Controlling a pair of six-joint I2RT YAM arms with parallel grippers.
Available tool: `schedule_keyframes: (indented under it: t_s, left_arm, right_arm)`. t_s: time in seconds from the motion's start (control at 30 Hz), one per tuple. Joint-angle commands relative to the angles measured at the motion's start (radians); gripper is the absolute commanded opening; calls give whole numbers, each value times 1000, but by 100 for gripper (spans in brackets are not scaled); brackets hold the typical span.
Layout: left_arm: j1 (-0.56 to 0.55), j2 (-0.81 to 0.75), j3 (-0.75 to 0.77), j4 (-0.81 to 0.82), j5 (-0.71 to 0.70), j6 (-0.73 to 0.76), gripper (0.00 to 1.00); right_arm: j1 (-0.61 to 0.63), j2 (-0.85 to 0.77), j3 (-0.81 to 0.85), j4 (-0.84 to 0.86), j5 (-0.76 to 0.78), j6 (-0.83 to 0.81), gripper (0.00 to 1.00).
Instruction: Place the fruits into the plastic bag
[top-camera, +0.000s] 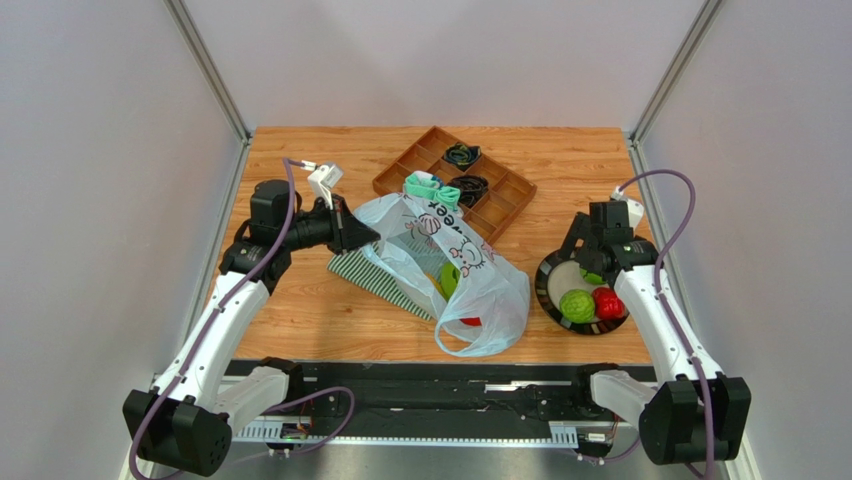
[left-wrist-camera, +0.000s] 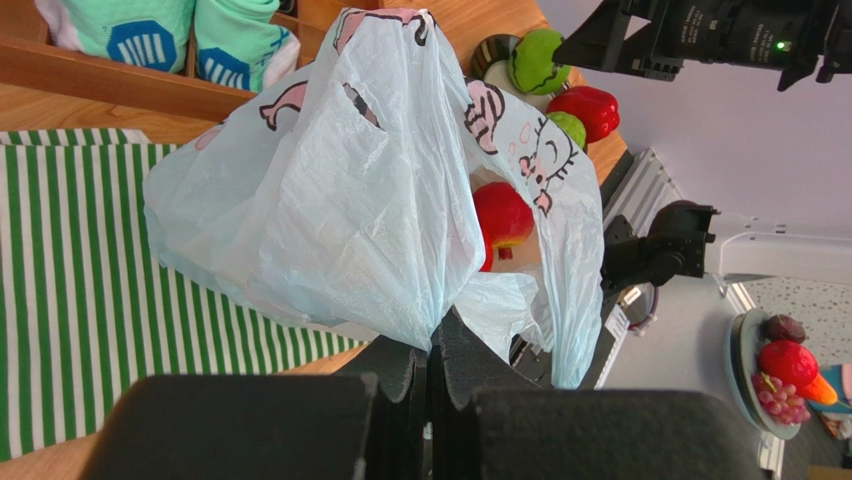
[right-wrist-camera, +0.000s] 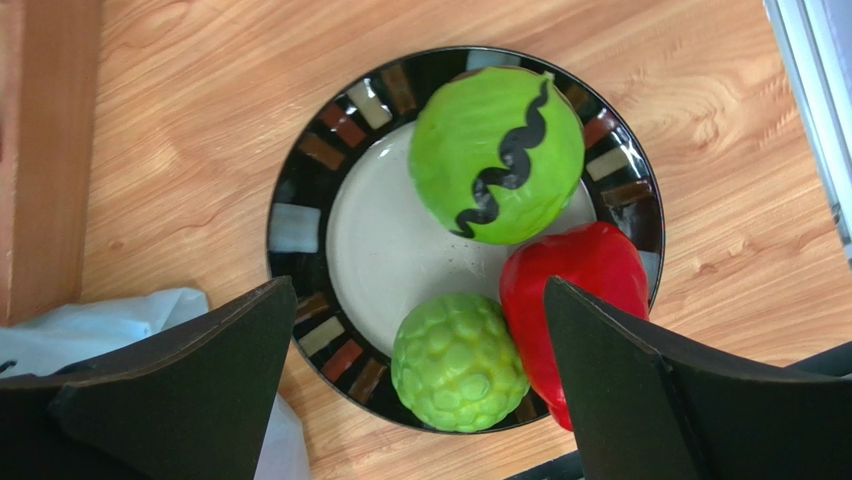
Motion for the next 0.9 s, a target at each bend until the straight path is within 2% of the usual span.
schedule_keyframes:
  t_s: [0.0, 0.03, 0.3, 0.87]
  left_arm:
    - [6, 1, 11, 14, -5, 16, 0]
    - [6, 0, 11, 16, -5, 17, 0]
    - [7, 1, 11, 14, -3, 14, 0]
    - [7, 4, 11, 12, -9, 19, 0]
  right_arm:
    - [-85, 8, -31, 76, -57, 50, 100]
    - [-133, 10, -38, 84, -71, 50, 100]
    - [-276, 59, -73, 166, -180, 22, 100]
    - [-333, 277, -62, 278, -242, -44, 98]
